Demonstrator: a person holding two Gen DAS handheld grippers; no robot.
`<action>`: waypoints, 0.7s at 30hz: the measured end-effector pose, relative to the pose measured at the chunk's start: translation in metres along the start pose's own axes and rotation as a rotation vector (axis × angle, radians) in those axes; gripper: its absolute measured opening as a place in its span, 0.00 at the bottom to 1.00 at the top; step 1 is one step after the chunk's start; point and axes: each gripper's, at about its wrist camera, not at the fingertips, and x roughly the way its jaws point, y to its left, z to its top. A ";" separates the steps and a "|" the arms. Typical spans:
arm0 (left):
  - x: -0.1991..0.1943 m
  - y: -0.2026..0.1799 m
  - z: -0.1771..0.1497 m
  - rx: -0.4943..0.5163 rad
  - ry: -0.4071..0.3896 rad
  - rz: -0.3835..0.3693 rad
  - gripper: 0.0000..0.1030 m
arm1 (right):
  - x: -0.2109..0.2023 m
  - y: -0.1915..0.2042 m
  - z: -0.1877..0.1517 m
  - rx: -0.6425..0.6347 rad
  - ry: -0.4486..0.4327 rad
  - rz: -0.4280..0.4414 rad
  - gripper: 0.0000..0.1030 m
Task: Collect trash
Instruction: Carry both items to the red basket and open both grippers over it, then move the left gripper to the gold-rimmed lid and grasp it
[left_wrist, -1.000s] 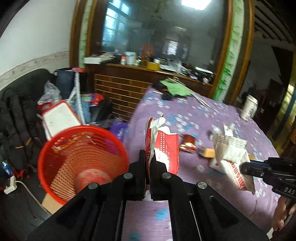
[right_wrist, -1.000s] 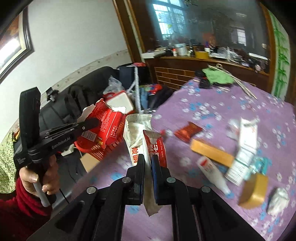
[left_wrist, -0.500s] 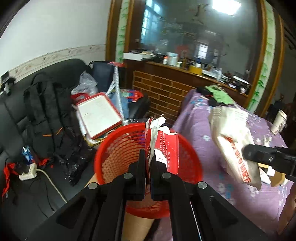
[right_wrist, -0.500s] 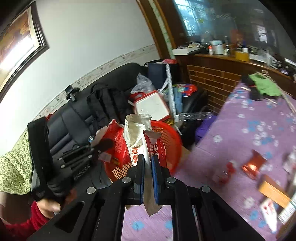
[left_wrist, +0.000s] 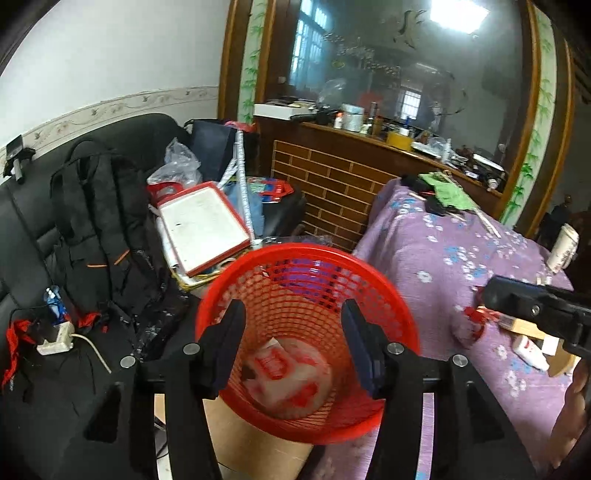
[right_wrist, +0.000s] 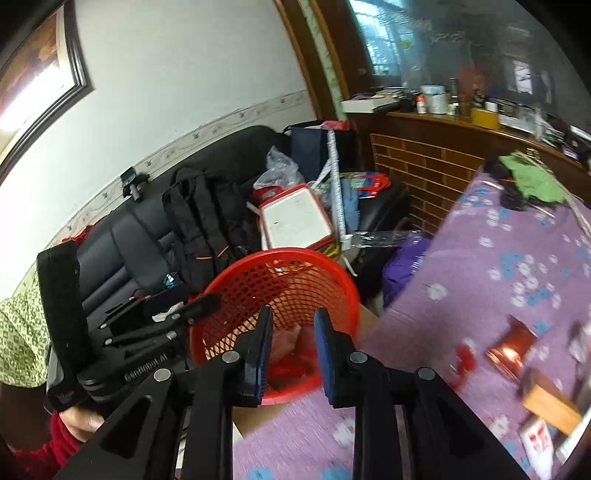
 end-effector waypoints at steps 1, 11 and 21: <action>-0.002 -0.006 -0.001 0.005 -0.001 -0.016 0.52 | -0.007 -0.003 -0.004 0.006 -0.002 -0.016 0.28; -0.011 -0.096 -0.023 0.132 0.043 -0.160 0.58 | -0.105 -0.043 -0.064 0.093 -0.097 -0.157 0.39; 0.000 -0.175 -0.045 0.254 0.141 -0.256 0.59 | -0.197 -0.117 -0.114 0.257 -0.202 -0.425 0.54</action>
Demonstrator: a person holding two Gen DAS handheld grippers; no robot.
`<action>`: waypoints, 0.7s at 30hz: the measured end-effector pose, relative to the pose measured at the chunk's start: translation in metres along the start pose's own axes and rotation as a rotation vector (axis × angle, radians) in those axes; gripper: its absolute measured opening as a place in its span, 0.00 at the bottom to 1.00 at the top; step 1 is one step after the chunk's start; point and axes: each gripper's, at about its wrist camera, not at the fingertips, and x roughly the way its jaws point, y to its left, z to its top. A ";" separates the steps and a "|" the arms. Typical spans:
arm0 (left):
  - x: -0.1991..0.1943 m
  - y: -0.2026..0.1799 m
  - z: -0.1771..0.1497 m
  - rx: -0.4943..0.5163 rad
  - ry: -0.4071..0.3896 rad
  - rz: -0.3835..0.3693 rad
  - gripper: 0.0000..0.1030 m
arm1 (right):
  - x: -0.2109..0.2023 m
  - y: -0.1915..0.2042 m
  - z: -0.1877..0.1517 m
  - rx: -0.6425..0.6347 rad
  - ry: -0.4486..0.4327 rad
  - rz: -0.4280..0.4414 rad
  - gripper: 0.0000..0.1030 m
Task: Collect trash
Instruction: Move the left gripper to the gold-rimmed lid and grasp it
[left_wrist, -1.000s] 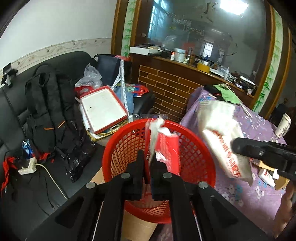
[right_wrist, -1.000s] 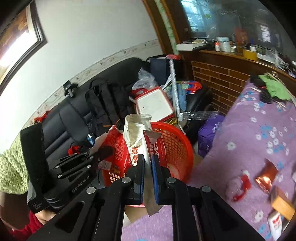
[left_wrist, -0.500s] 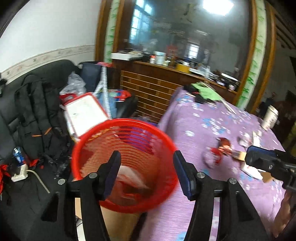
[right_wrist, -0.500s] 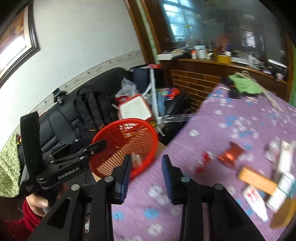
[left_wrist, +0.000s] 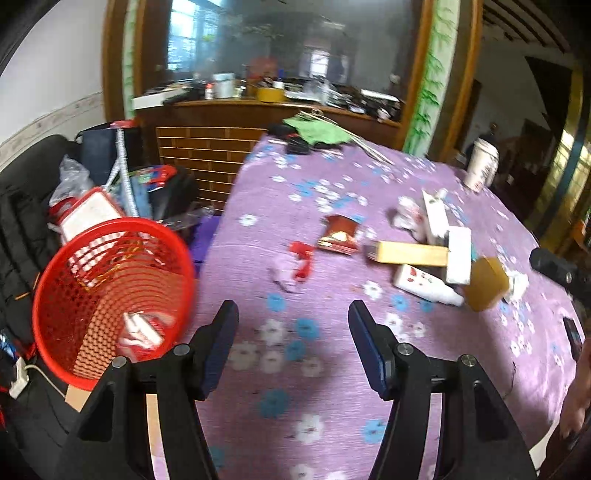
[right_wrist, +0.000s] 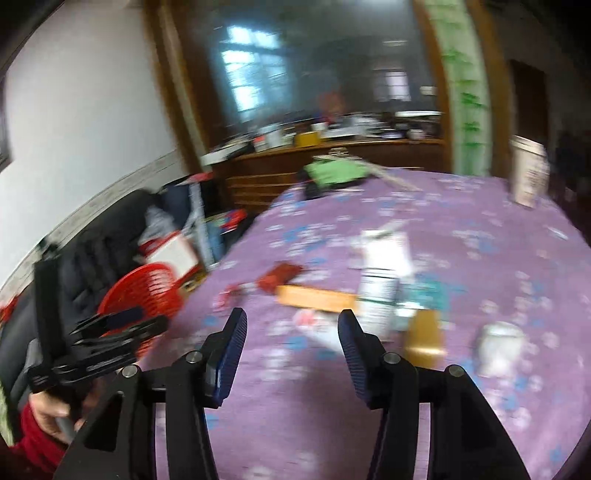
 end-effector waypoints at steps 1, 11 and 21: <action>0.003 -0.007 0.001 0.013 0.010 -0.009 0.59 | -0.005 -0.015 0.000 0.025 -0.012 -0.032 0.54; 0.012 -0.039 -0.005 0.076 0.041 -0.043 0.59 | 0.016 -0.118 -0.010 0.283 0.089 -0.083 0.43; 0.018 -0.050 0.001 0.093 0.072 -0.064 0.60 | 0.042 -0.056 -0.014 0.177 0.133 0.246 0.38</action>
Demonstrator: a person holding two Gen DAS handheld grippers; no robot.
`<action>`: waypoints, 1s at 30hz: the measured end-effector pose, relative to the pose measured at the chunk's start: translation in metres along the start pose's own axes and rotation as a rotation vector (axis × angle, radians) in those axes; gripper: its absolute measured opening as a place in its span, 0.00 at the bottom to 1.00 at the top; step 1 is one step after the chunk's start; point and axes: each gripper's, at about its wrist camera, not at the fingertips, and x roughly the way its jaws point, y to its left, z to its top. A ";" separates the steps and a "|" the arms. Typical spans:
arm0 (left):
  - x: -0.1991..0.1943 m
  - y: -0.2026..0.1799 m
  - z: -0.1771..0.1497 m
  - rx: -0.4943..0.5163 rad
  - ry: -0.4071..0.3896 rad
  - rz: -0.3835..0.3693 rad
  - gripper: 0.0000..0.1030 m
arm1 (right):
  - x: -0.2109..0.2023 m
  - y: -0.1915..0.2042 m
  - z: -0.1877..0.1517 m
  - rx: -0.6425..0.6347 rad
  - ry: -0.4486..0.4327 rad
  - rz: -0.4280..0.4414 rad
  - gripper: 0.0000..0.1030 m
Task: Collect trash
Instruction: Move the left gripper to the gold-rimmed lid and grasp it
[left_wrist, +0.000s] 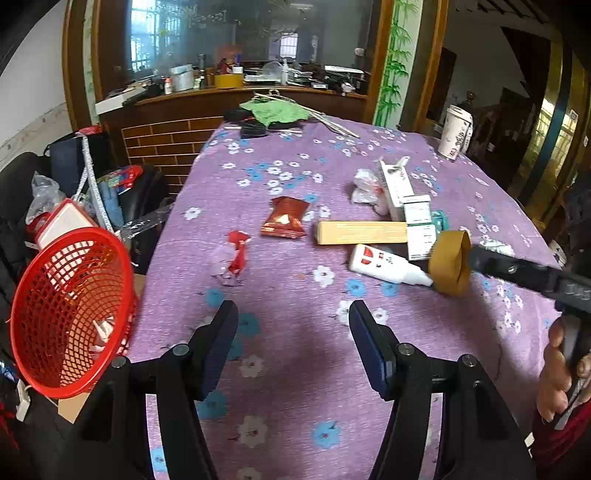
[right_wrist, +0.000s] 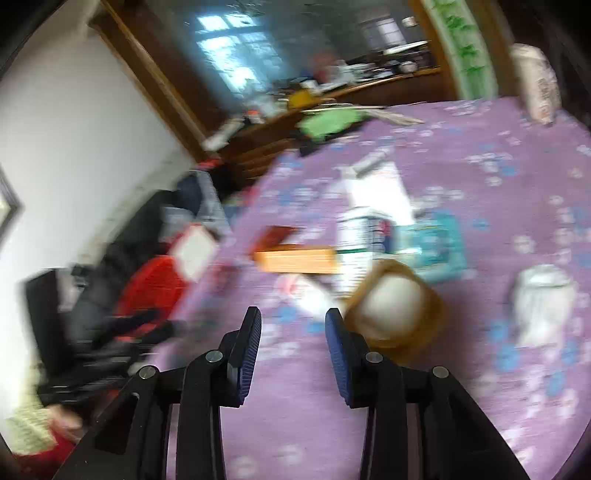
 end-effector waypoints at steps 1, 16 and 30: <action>0.001 -0.003 0.002 0.006 0.005 -0.010 0.60 | -0.008 0.003 0.002 -0.012 -0.030 -0.025 0.38; 0.063 -0.131 0.045 0.182 0.104 -0.158 0.56 | -0.106 -0.087 -0.003 0.196 -0.211 -0.402 0.38; 0.109 -0.190 0.036 0.387 0.111 0.058 0.17 | -0.102 -0.114 -0.009 0.240 -0.195 -0.423 0.45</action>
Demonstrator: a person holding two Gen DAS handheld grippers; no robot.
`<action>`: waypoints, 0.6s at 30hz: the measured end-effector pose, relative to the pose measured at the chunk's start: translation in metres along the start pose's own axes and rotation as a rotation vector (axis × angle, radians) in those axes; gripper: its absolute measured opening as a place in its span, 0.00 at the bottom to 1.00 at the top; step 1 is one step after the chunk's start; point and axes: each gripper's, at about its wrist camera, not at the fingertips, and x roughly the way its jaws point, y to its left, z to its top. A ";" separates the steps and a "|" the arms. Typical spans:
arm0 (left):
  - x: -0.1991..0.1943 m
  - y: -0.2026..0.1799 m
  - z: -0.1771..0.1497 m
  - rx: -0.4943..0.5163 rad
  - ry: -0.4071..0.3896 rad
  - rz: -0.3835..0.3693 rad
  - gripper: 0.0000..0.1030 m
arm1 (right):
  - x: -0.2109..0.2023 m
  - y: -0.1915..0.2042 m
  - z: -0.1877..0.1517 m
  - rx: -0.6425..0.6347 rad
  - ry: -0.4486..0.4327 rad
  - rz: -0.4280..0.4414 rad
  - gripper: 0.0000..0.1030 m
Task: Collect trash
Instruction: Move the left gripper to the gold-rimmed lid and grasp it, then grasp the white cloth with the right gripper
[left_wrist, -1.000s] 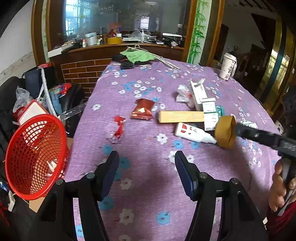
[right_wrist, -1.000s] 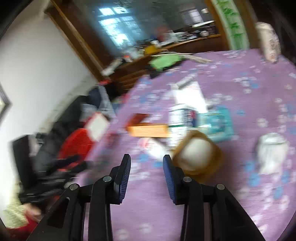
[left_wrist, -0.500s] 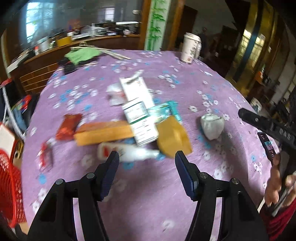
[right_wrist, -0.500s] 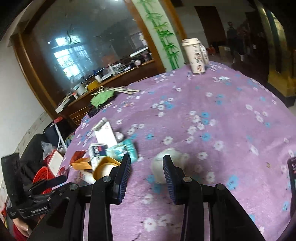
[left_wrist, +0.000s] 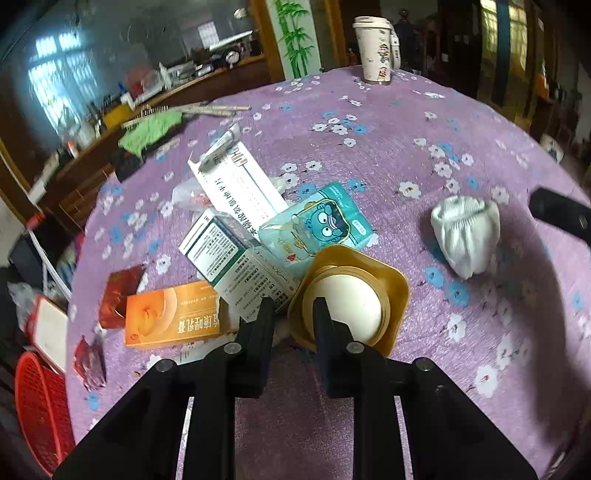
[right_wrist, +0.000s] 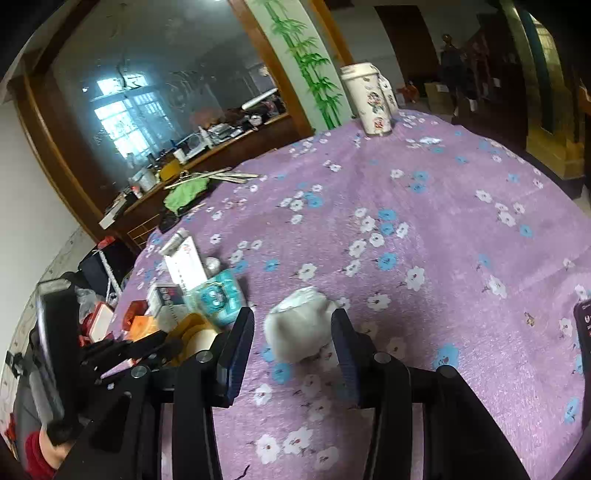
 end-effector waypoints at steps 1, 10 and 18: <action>0.000 -0.004 -0.002 0.019 -0.008 0.003 0.12 | 0.002 -0.002 0.000 0.006 0.004 -0.001 0.45; 0.007 -0.016 -0.008 0.040 -0.047 -0.037 0.07 | 0.032 -0.002 -0.002 0.001 0.035 -0.052 0.55; -0.005 -0.005 -0.015 0.041 -0.064 -0.107 0.05 | 0.056 0.009 -0.012 -0.062 0.078 -0.043 0.38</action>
